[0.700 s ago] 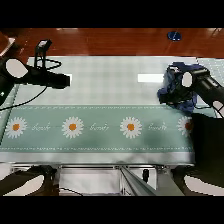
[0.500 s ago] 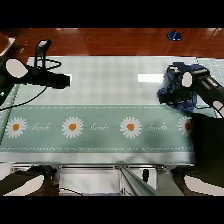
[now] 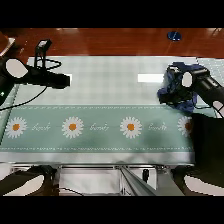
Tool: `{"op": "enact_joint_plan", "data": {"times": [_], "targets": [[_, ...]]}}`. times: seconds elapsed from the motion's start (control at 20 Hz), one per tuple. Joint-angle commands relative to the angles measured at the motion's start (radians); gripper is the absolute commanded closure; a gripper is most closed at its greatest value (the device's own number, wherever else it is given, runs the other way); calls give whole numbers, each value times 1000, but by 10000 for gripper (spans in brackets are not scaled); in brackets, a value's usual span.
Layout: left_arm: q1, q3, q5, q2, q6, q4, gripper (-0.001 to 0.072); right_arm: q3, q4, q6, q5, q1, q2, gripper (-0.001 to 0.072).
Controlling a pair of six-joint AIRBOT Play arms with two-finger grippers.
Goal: Fold the shirts.
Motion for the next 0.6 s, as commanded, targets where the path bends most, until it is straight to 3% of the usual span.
{"op": "enact_joint_plan", "data": {"times": [0.0, 0.25, 0.5, 0.55], "targets": [[1, 0, 0, 1, 0, 0, 684, 0, 1, 0, -7, 1, 1, 692], [1, 0, 43, 1, 0, 0, 684, 0, -2, -4, -110, 0, 1, 692], [-1, 0, 165, -2, 0, -3, 684, 0, -53, -5, -351, 0, 0, 690], [-1, 0, 188, -3, 0, -3, 684, 0, -79, -4, -406, 0, 0, 620]]}}
